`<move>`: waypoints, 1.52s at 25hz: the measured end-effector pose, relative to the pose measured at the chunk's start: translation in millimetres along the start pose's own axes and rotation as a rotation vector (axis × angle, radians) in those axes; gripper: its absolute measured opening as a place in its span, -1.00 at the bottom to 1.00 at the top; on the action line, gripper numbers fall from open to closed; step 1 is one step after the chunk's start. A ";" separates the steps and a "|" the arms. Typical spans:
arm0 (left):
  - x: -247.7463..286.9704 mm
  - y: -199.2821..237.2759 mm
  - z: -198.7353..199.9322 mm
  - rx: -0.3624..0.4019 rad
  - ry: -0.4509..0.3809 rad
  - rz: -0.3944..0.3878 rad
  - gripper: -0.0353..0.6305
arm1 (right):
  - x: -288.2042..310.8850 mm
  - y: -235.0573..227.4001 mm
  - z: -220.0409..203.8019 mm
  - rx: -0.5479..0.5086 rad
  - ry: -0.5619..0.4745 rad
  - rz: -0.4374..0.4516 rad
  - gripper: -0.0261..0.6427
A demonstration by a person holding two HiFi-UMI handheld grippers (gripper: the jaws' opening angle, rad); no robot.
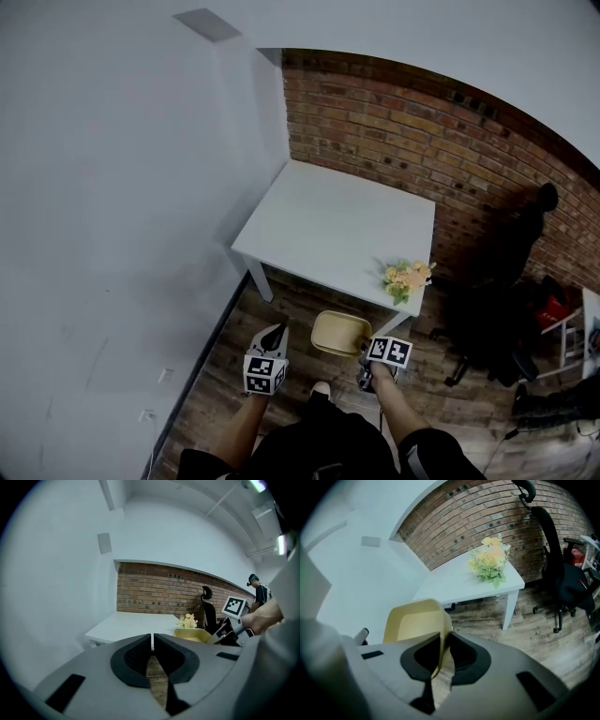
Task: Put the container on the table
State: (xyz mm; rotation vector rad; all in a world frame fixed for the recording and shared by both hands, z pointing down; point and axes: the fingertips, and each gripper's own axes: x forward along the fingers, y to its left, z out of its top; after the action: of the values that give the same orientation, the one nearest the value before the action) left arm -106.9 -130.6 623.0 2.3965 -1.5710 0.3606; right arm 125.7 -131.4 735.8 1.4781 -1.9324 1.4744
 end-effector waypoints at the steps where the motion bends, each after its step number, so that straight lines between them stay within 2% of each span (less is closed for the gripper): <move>1: 8.1 3.7 2.9 -0.003 0.000 0.003 -0.81 | 4.7 0.4 9.0 -0.001 -0.003 -0.003 -0.78; 11: 72.3 28.4 23.0 0.002 0.005 -0.002 -0.81 | 45.2 2.8 70.8 0.013 -0.018 0.000 -0.78; 27: 126.5 43.5 40.8 0.015 0.018 -0.044 -0.81 | 71.3 1.4 108.8 0.044 -0.036 -0.027 -0.78; 38: 219.5 86.6 63.4 0.032 0.041 -0.170 -0.81 | 120.0 25.5 158.8 0.066 -0.067 -0.082 -0.78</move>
State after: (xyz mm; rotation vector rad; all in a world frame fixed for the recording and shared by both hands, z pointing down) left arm -97.3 -373.7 644.7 2.5072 -1.3422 0.4002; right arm 104.9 -330.9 740.7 1.6353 -1.8534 1.4843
